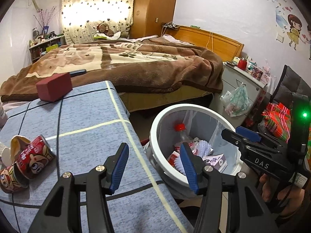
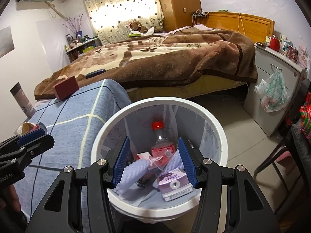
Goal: Collect trash
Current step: 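Move both tools back over the table toward the red milk cans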
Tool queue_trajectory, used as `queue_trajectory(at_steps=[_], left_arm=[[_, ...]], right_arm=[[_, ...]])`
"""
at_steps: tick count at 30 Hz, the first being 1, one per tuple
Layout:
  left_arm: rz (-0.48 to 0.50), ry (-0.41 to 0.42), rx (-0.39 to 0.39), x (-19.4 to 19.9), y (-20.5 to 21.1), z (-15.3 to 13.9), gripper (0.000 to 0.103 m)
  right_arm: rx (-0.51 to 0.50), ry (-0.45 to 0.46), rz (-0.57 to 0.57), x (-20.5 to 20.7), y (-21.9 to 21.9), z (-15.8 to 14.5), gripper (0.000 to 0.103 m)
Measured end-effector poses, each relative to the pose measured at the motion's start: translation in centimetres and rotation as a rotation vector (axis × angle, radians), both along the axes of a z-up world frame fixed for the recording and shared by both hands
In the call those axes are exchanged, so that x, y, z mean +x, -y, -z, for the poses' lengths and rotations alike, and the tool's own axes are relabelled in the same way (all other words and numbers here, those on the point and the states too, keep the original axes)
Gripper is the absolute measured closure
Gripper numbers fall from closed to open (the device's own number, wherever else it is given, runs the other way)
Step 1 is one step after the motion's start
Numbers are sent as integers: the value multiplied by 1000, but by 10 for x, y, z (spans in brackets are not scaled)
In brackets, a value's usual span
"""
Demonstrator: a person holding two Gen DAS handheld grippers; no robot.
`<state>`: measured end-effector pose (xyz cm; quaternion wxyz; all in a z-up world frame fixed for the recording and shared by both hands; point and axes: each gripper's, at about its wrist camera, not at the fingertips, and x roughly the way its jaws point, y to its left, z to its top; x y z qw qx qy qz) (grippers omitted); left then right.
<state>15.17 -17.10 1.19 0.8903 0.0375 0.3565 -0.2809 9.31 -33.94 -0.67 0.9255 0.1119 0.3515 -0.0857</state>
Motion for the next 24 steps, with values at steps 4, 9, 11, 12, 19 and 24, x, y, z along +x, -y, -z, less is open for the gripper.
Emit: queue_trajectory(at_steps=[4, 9, 11, 12, 19, 24], left_arm=[[-17, 15, -6, -5, -11, -4, 45], [-39, 23, -20, -8, -31, -8, 44], [-54, 30, -22, -10, -40, -9, 44], [-65, 33, -22, -10, -46, -10, 44], [-128, 52, -17, -14, -83, -12, 43], [-176, 56, -4, -15, -108, -10, 43]], right_arm=[[1, 11, -16, 0, -9, -3, 49], [-1, 30, -47, 0, -25, -8, 49], [-1, 36, -60, 1, -33, -10, 49], [0, 38, -70, 2, -37, -11, 49], [6, 57, -128, 10, -66, -15, 49], [11, 62, -173, 16, -86, -15, 49]])
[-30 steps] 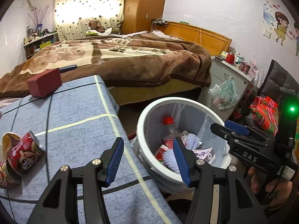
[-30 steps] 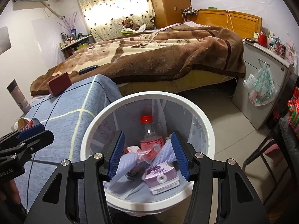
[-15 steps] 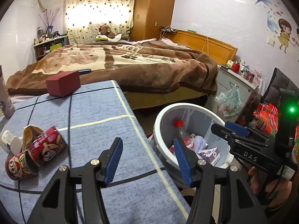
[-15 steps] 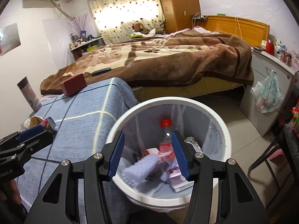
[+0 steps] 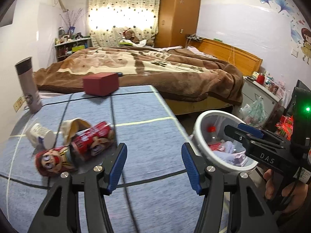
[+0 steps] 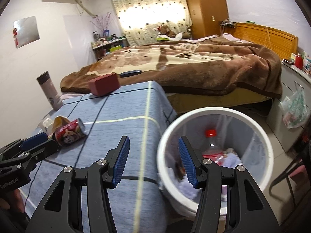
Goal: Collect trash
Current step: 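Move both tools back over the table toward the red milk cans, then lower the left tool around one red milk can while the right tool approaches another red can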
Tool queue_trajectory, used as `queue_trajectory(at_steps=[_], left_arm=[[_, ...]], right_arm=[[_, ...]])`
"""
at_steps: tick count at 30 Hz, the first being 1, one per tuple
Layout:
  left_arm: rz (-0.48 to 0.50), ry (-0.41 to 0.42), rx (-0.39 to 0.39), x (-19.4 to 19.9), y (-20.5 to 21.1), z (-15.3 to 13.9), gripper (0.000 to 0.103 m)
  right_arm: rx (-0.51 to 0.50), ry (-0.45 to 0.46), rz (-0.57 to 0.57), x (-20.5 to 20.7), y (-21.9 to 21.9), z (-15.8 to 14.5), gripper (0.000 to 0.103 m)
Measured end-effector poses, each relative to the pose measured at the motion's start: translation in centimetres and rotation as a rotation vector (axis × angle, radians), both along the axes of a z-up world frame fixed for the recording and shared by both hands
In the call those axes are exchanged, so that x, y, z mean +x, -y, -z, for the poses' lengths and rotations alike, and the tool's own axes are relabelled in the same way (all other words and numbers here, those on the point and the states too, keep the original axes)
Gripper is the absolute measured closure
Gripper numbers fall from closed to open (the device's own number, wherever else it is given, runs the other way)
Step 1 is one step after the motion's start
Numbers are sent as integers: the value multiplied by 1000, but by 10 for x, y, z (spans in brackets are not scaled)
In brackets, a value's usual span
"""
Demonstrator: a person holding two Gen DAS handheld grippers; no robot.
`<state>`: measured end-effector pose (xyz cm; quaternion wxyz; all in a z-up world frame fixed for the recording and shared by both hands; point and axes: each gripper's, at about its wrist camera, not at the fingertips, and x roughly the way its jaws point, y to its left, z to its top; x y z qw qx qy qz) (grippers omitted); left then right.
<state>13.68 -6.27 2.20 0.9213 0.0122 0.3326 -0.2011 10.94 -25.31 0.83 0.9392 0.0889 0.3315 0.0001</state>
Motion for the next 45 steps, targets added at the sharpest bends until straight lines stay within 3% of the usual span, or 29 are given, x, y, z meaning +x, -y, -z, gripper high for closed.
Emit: queue_trajectory(at_steps=[15, 24, 30, 35, 42, 45], left_arm=[[-181, -42, -24, 8, -118, 15, 37], [-245, -72, -9, 22, -158, 28, 35], [-211, -80, 10, 44, -167, 31, 35], [-97, -124, 34, 64, -160, 40, 35], [39, -97, 123, 66, -142, 44, 34], [71, -129, 126, 66, -142, 48, 34]], right_arm=[[-9, -43, -147, 26, -69, 6, 49], [-21, -93, -211, 43, -104, 14, 49], [-9, -122, -220, 55, -122, 18, 49], [-12, -129, -215, 65, -133, 17, 49], [30, -165, -191, 84, -140, 24, 49], [40, -186, -200, 92, -145, 26, 49]])
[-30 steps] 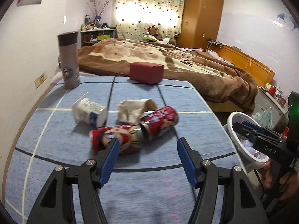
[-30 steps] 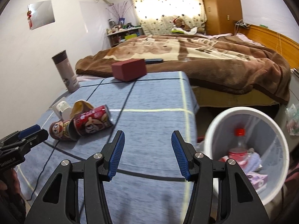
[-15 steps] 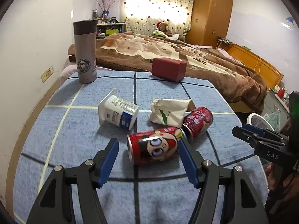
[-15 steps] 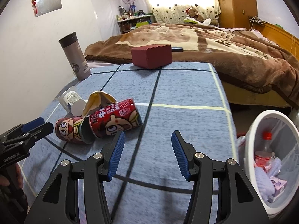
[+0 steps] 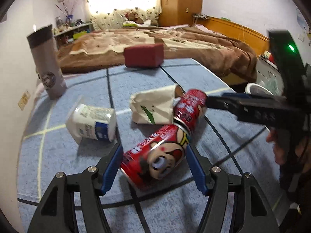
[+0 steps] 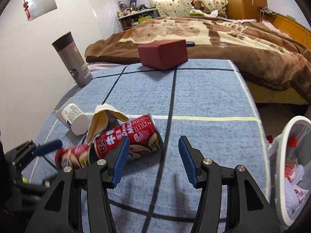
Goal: Collect trash
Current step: 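Lower the left tool around one red milk can while the right tool approaches another red can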
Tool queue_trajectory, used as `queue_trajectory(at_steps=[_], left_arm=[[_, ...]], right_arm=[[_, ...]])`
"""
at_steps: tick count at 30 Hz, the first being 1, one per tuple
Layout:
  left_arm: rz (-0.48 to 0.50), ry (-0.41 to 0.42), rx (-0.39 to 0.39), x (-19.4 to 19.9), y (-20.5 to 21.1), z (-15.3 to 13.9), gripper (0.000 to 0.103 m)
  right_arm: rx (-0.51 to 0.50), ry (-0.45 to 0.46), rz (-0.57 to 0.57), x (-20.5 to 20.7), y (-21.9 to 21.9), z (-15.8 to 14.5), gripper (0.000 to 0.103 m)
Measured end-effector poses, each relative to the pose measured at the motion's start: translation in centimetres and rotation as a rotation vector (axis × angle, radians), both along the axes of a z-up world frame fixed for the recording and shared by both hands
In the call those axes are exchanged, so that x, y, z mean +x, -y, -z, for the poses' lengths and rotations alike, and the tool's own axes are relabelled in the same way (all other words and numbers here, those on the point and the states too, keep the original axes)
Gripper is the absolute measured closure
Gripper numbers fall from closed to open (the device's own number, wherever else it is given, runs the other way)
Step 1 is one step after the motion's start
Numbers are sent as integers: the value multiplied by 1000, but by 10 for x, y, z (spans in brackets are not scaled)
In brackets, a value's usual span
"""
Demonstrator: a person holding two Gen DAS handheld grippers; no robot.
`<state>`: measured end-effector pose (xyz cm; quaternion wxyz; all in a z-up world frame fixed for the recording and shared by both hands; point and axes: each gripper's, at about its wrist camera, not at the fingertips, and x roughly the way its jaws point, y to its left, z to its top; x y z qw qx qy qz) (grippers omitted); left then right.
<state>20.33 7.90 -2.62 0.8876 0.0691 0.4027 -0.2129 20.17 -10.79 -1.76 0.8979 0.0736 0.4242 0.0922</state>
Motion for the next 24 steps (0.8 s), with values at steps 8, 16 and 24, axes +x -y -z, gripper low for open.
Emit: queue_trajectory(at_steps=[8, 16, 24], left_arm=[[45, -32, 44, -10, 9, 14, 34], [0, -61, 7, 4, 3, 18, 34], [-110, -75, -44, 1, -26, 18, 35]], right_arm=[[51, -52, -28, 23, -13, 4, 45], [46, -80, -22, 35, -18, 3, 45], [5, -130, 5, 50, -30, 12, 43]])
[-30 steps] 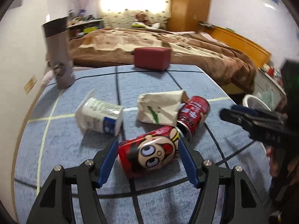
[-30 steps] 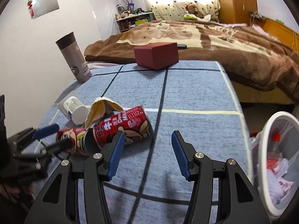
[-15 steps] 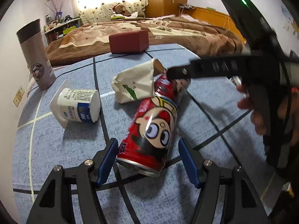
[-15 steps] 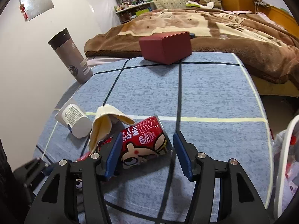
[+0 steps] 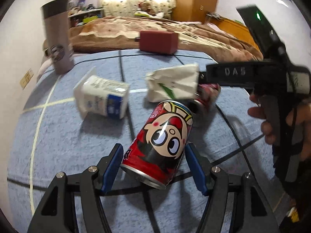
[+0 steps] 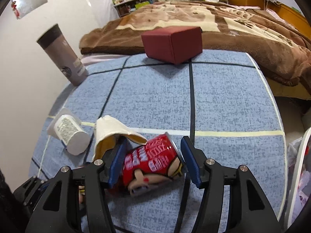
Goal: Collect trash
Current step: 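Lower the left tool around one red milk can while the right tool approaches another red can, then close the left tool on its red can while the right tool grasps the other red can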
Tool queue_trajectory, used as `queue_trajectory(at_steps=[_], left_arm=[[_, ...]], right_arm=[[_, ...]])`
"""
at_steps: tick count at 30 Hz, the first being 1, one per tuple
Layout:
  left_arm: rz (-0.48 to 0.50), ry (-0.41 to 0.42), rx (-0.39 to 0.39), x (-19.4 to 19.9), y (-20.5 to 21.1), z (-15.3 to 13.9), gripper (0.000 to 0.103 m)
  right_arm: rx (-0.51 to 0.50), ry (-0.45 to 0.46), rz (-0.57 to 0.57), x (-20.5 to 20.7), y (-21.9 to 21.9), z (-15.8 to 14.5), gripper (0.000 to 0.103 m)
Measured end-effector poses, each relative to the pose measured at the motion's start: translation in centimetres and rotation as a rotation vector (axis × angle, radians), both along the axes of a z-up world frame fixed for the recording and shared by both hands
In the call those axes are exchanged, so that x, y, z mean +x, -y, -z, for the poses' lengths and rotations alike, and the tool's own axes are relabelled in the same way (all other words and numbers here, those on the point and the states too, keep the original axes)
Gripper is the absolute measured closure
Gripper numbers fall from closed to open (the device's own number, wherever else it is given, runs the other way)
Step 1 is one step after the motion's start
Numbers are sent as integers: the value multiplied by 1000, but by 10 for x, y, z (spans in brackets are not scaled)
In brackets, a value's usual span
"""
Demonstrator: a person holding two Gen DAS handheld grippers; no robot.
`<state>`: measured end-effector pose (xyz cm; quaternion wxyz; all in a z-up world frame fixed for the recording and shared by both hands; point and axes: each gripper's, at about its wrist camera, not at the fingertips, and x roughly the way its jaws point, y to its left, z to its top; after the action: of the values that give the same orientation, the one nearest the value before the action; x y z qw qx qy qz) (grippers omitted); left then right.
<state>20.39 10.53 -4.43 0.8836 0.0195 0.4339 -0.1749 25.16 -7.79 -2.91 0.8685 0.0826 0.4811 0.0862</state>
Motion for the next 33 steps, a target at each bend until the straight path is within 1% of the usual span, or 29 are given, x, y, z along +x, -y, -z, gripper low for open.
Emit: queue_trajectory(at_steps=[2, 7, 10, 14, 17, 18, 21, 23, 25, 27, 31, 33], left_arm=[[-23, 9, 2, -3, -6, -1, 35], [-72, -7, -26, -10, -24, 3, 35], [-88, -8, -29, -12, -28, 3, 35], [-83, -12, -33, -17, -28, 3, 35], [-79, -28, -47, -20, -27, 6, 35], [-78, -33, -47, -22, -25, 7, 35], [-72, -39, -54, -27, -24, 8, 35], [-62, -38, -68, -30, -22, 6, 35], [-57, -35, -75, -32, -20, 5, 35], [-48, -33, -75, -34, -16, 4, 35], [-31, -34, -83, -36, -10, 3, 35], [-38, -34, -93, -37, -12, 2, 35]], right_arm=[[-2, -10, -3, -3, -2, 4, 42], [-1, -1, -25, -19, 1, 3, 42], [-32, 14, -46, -32, 3, 1, 42], [-96, 29, -86, -43, 5, -2, 42], [-155, 53, -61, -53, 11, -4, 42], [-157, 58, -59, -54, 12, -5, 42], [-90, 80, -13, -65, 24, -10, 42], [-61, 84, 9, -73, 28, -11, 42], [-25, 104, 59, -85, 34, -13, 42], [8, 116, 78, -95, 34, -12, 42], [11, 99, 99, -92, 24, -6, 41], [6, 87, 120, -88, 22, -3, 41]])
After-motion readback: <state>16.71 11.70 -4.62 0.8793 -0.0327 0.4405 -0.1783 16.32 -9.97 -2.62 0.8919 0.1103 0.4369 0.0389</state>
